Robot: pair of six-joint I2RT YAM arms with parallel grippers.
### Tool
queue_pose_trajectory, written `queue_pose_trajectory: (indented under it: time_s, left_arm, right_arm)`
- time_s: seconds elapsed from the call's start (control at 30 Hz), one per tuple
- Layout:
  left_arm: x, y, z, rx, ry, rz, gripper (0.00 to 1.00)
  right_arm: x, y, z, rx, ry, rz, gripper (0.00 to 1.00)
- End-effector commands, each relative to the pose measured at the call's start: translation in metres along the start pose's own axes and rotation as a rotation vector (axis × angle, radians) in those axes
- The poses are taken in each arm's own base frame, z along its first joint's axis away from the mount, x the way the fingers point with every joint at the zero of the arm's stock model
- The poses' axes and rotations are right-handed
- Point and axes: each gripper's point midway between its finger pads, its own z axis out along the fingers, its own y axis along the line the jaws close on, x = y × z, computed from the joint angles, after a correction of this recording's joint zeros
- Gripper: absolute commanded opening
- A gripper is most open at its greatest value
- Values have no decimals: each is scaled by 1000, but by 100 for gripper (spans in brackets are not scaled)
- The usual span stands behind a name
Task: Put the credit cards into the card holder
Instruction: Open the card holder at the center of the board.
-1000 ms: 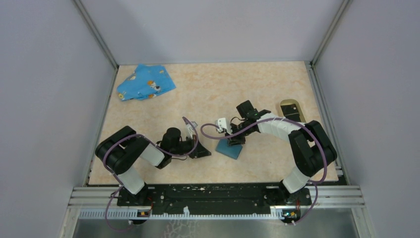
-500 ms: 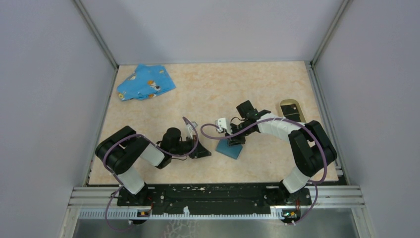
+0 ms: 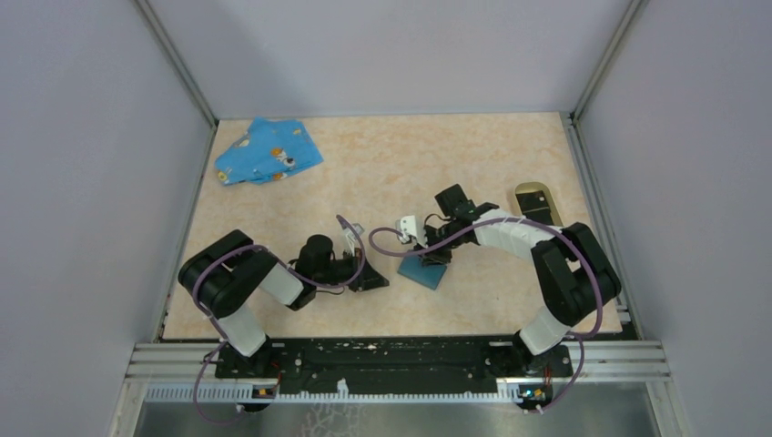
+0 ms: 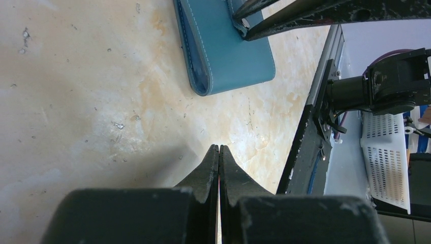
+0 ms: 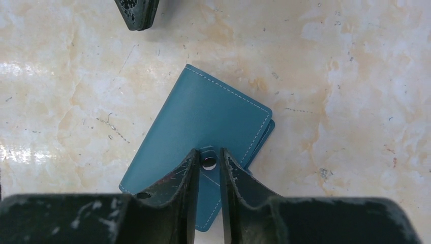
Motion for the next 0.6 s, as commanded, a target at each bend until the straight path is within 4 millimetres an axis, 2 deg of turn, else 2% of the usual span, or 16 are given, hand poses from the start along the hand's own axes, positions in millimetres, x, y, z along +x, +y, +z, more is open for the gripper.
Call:
queue_pose_trajectory:
  time_s: [0.0, 0.07, 0.13, 0.33, 0.47, 0.57]
  left_arm:
    - [-2, -6, 1, 26, -11, 9, 0]
    - [-6, -7, 3, 23, -19, 9, 0]
    - [-12, -7, 7, 22, -24, 10, 1]
    - [-30, -6, 21, 5, -35, 16, 29]
    - [-32, 4, 27, -41, -29, 7, 44]
    - [-32, 12, 34, -66, -10, 2, 50]
  right_arm:
    - [-30, 1, -17, 28, -98, -87, 24]
    - [-36, 2, -23, 52, -116, -118, 31]
    - [-32, 0, -26, 74, -105, -133, 38]
    - [-18, 4, -15, 22, -68, -115, 43]
    - [-9, 5, -9, 8, -40, -95, 45]
    - [-6, 5, -4, 5, -18, -87, 45]
